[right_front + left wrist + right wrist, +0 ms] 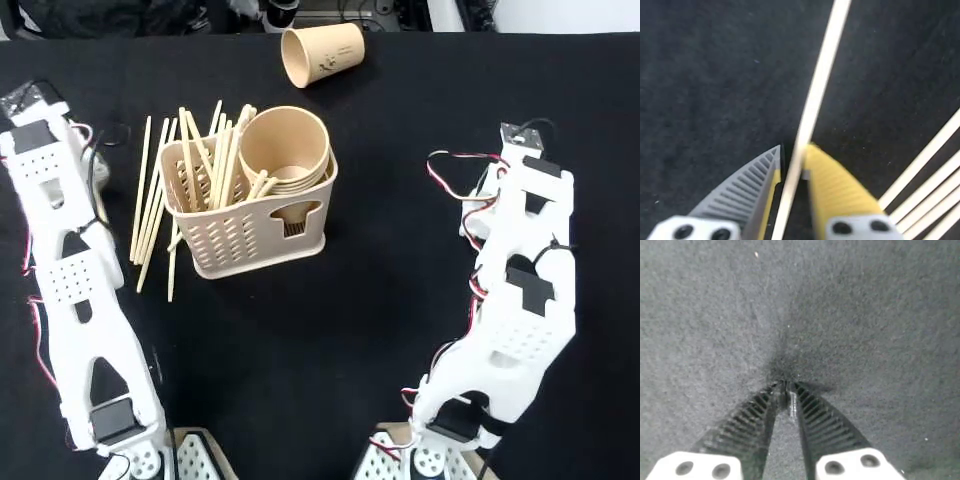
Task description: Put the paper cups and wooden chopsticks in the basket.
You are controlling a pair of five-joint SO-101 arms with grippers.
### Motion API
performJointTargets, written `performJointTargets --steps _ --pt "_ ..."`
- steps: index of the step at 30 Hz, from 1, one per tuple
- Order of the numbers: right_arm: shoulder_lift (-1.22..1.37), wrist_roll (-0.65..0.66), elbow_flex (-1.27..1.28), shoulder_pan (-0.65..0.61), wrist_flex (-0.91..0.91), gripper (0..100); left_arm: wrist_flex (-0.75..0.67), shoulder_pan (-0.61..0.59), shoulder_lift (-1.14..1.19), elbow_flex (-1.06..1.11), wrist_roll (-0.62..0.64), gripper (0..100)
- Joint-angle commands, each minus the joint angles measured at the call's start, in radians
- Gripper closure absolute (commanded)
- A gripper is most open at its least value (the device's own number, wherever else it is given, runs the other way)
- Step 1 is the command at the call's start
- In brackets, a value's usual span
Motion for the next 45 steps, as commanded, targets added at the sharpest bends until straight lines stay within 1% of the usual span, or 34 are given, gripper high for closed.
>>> performJointTargets --steps 1,3,6,13,17,19,20,22,24,25,27,30,32,35,38,40,44,45 --pt "-0.024 0.005 0.005 0.002 -0.003 98.6 0.006 0.001 -0.120 -0.064 -0.025 97" --pt "-0.024 0.003 0.005 0.002 -0.003 98.6 0.035 0.007 -0.190 -0.065 -0.029 97" --pt "-0.024 0.003 0.005 0.002 -0.003 98.6 0.083 0.018 -0.359 -0.062 -0.035 97" --pt "-0.024 0.003 0.005 0.002 -0.003 98.6 0.087 0.016 -0.767 -0.050 -0.034 97" --pt "-0.024 0.003 0.005 0.002 -0.003 98.6 0.087 0.022 -1.026 0.162 -0.034 97" --pt "-0.024 0.003 0.005 0.002 -0.003 98.6 0.083 0.021 -1.132 0.337 -0.035 97" --pt "-0.024 0.003 0.005 0.002 -0.003 98.6 0.064 0.021 -1.149 0.441 -0.038 96" --pt "-0.024 0.003 0.005 0.002 -0.003 98.6 -0.008 0.021 -1.152 0.645 -0.038 88" --pt "-0.024 0.003 0.005 0.002 -0.003 98.6 -0.150 0.018 -1.132 0.868 -0.035 78" --pt "-0.024 0.003 0.005 0.002 -0.003 98.6 -0.236 0.015 -1.112 0.970 -0.035 77" --pt "-0.024 0.003 0.005 0.002 -0.003 98.6 -0.394 0.007 -1.069 1.125 -0.037 79" --pt "-0.024 0.005 0.005 0.002 -0.003 98.6 -0.565 -0.016 -0.968 1.237 -0.037 78" --pt "-0.024 0.005 0.005 0.002 -0.003 98.6 -0.605 -0.019 -0.879 1.231 -0.038 78" --pt "-0.024 0.005 0.005 0.002 -0.003 98.6 -0.595 -0.019 -0.724 1.138 -0.071 79" --pt "-0.024 0.005 0.005 0.002 -0.003 98.6 -0.580 -0.019 -0.552 1.020 -0.071 79" --pt "-0.024 0.005 0.005 0.002 -0.003 98.6 -0.525 -0.021 -0.454 0.908 -0.071 81" --pt "-0.024 0.005 0.005 0.002 -0.003 98.6 -0.342 -0.035 -0.315 0.605 -0.075 98" --pt "-0.024 0.005 0.005 0.002 -0.003 98.6 -0.281 -0.038 -0.293 0.522 -0.072 97"
